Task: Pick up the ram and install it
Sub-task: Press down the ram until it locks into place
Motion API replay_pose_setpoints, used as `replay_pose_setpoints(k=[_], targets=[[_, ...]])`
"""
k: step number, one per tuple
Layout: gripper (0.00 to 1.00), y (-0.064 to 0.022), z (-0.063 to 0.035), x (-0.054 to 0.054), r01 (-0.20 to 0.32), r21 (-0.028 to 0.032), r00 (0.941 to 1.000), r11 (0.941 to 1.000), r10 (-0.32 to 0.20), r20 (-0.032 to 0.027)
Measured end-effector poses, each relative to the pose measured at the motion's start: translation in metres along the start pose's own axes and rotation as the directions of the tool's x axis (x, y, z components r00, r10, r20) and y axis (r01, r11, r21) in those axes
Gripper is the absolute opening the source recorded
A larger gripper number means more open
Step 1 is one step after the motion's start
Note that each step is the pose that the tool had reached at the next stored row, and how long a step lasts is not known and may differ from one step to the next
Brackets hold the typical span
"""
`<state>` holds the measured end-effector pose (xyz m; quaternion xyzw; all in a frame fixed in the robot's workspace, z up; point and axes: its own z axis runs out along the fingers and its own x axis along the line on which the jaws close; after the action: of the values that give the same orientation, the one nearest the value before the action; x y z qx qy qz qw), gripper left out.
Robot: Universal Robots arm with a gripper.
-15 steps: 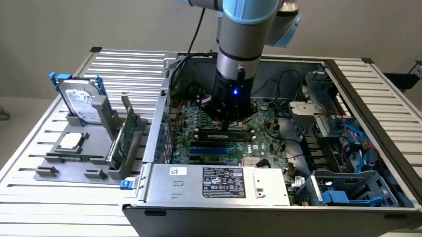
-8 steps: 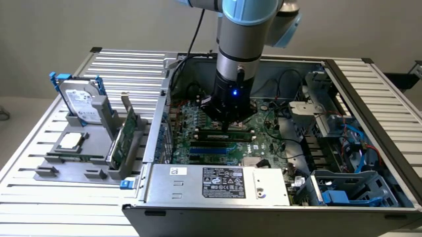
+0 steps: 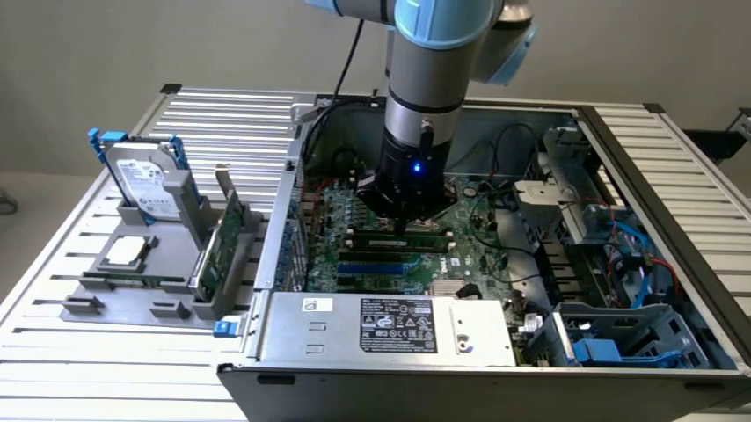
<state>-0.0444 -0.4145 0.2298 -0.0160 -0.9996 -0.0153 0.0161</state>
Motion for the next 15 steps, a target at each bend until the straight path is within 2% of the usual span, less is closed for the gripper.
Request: replay_pose_setpoints(k=[5, 12, 13, 15], targets=[[0.11, -0.0002, 0.0022, 0.0002, -0.005, 0.0038, 1.0000, 1.0000, 0.005, 0.0000], [0.11, -0.0001, 0.0037, 0.0002, -0.015, 0.0051, 0.9999, 0.9999, 0.015, 0.0005], [0.11, 0.0001, 0.0025, 0.0002, -0.016, 0.0035, 0.9999, 0.9999, 0.016, 0.0004], [0.11, 0.0002, -0.0041, 0.0005, -0.019, 0.0045, 0.9998, 0.9998, 0.019, -0.0009]])
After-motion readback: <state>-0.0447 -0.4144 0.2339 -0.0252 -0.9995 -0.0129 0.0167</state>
